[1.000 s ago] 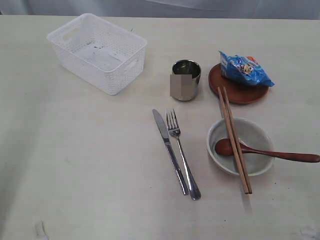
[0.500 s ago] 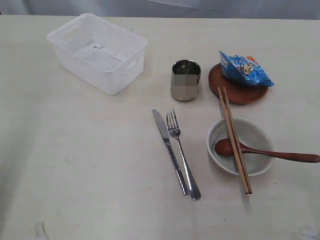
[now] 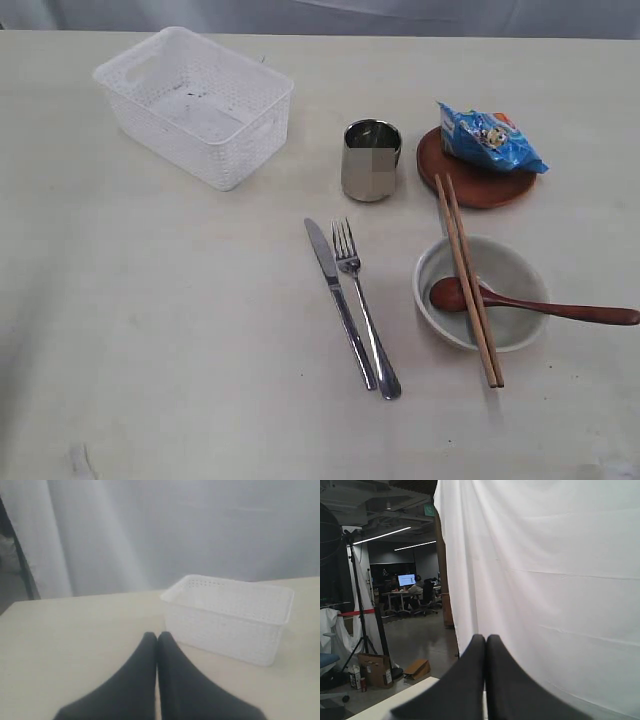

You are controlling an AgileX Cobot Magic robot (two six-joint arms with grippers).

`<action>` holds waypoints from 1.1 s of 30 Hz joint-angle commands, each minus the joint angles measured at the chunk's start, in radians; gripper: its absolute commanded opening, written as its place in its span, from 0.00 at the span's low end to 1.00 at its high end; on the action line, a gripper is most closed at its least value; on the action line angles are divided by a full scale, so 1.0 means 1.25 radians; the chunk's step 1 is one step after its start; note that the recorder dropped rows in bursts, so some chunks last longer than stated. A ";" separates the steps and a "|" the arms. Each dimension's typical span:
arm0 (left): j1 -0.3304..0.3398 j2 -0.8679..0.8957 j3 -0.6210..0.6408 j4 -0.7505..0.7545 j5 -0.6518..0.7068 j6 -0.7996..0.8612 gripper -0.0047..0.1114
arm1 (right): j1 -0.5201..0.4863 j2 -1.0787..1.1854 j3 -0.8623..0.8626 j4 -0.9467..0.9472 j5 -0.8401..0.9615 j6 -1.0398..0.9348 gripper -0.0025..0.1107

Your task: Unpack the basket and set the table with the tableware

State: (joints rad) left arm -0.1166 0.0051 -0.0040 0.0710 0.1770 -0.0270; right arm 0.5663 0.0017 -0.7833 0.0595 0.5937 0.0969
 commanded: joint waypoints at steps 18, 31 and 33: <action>-0.023 -0.004 0.003 0.018 0.120 0.000 0.04 | -0.005 -0.001 0.004 -0.004 -0.007 0.003 0.02; -0.023 -0.004 0.003 0.018 0.120 0.000 0.04 | -0.005 -0.001 0.004 -0.004 -0.007 0.003 0.02; -0.023 -0.004 0.003 0.018 0.120 0.000 0.04 | -0.005 -0.001 0.004 -0.004 -0.007 0.003 0.02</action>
State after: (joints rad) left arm -0.1390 0.0051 -0.0025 0.0888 0.3307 -0.0270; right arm 0.5663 0.0017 -0.7833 0.0595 0.5937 0.0984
